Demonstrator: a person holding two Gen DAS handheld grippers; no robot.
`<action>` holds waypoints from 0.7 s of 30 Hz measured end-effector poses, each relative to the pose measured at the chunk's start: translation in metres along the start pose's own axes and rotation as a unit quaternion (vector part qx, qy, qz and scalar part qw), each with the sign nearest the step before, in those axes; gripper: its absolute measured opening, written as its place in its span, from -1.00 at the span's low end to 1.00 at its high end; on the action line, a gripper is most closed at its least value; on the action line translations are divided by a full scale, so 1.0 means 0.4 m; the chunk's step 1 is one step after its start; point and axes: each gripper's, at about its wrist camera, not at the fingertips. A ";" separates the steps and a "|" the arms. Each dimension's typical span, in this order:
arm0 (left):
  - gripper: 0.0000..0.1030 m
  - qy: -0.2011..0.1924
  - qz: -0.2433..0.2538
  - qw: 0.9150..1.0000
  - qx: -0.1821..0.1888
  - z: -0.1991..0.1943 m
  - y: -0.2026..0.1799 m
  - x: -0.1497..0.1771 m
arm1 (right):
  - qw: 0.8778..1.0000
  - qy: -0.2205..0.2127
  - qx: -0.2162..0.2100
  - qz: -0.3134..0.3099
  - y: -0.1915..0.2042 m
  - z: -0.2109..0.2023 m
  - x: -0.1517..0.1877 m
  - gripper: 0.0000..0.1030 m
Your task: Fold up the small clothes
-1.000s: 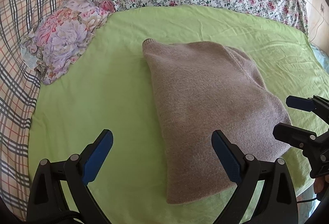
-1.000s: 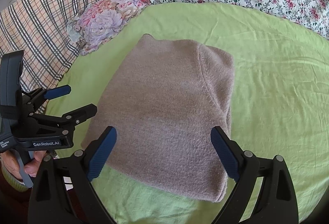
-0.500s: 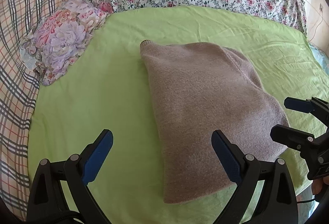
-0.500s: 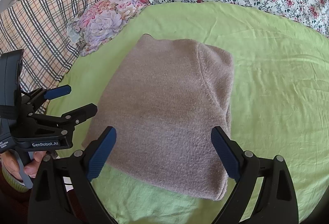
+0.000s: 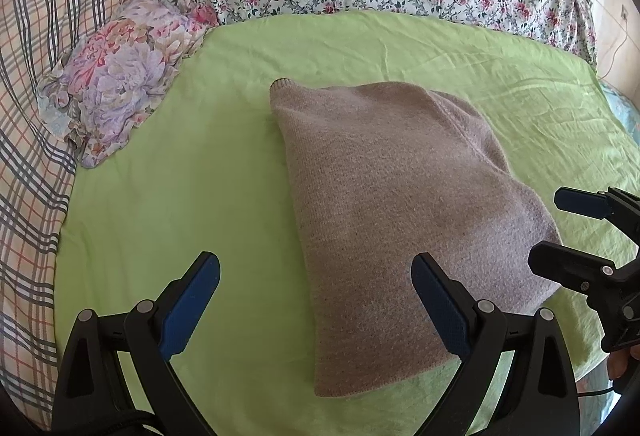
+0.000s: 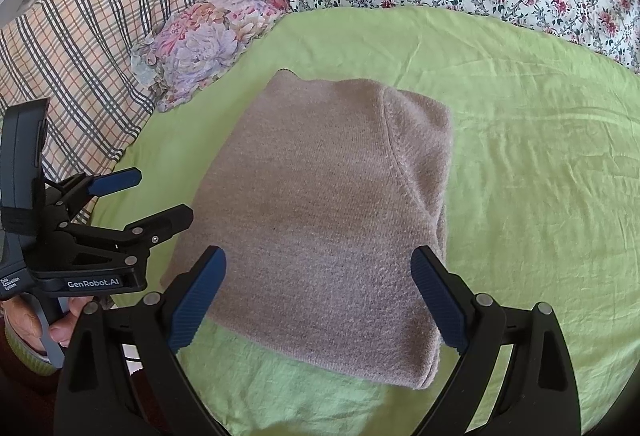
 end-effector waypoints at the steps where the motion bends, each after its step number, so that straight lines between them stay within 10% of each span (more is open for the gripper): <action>1: 0.88 -0.001 0.001 1.000 0.000 0.000 0.000 -0.001 | 1.000 0.000 -0.001 0.001 0.000 0.000 0.000 0.82; 21: 0.88 0.002 0.004 1.000 0.000 0.001 -0.007 -0.006 | 1.000 -0.004 -0.002 0.003 -0.008 -0.013 0.002 0.83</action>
Point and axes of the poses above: each gripper's, at about its wrist camera, not at the fingertips, and z roughly the way its jaws point, y to its left, x to its underside, and after that the axes turned 15 degrees about -z, right-handed
